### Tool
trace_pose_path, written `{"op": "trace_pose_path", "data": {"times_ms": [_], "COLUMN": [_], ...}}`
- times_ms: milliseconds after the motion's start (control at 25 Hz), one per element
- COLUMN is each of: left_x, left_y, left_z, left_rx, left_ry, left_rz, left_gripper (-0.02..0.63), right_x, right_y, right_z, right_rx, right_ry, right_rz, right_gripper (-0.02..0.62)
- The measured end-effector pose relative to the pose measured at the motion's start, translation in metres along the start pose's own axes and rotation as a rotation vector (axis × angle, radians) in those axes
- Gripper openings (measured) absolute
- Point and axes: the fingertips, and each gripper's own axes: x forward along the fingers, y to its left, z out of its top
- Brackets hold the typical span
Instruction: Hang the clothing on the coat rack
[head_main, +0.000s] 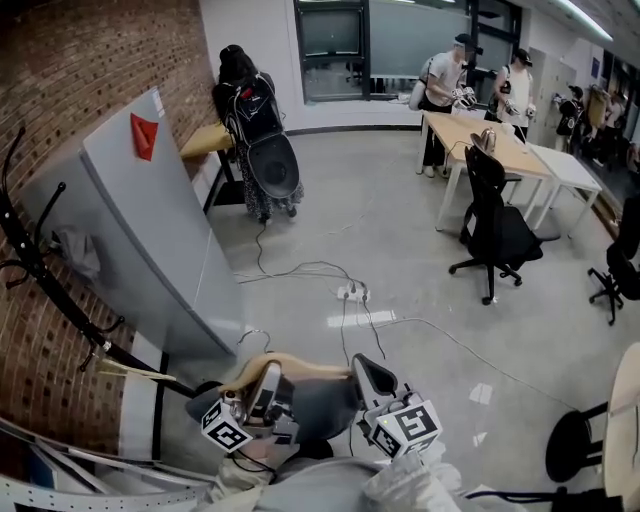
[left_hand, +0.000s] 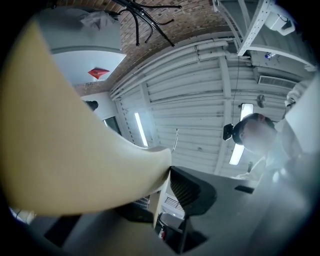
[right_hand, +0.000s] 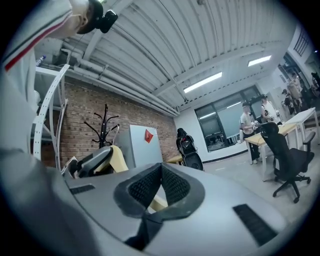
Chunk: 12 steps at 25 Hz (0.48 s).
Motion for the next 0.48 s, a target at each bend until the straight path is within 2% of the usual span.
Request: {"op": "trace_pose_path", "data": {"times_ms": [480], "left_x": [0.040], "left_y": [0.084], "left_z": [0.043], "left_rx": [-0.050], "left_ry": [0.011], "left_rz": [-0.022], "left_gripper": [0.104], "right_x": [0.099], "right_y": [-0.026], "right_z": [0.006], "right_rx": [-0.005], "right_ry": [0.011], "right_rz": [-0.030], "right_gripper": [0.025]}}
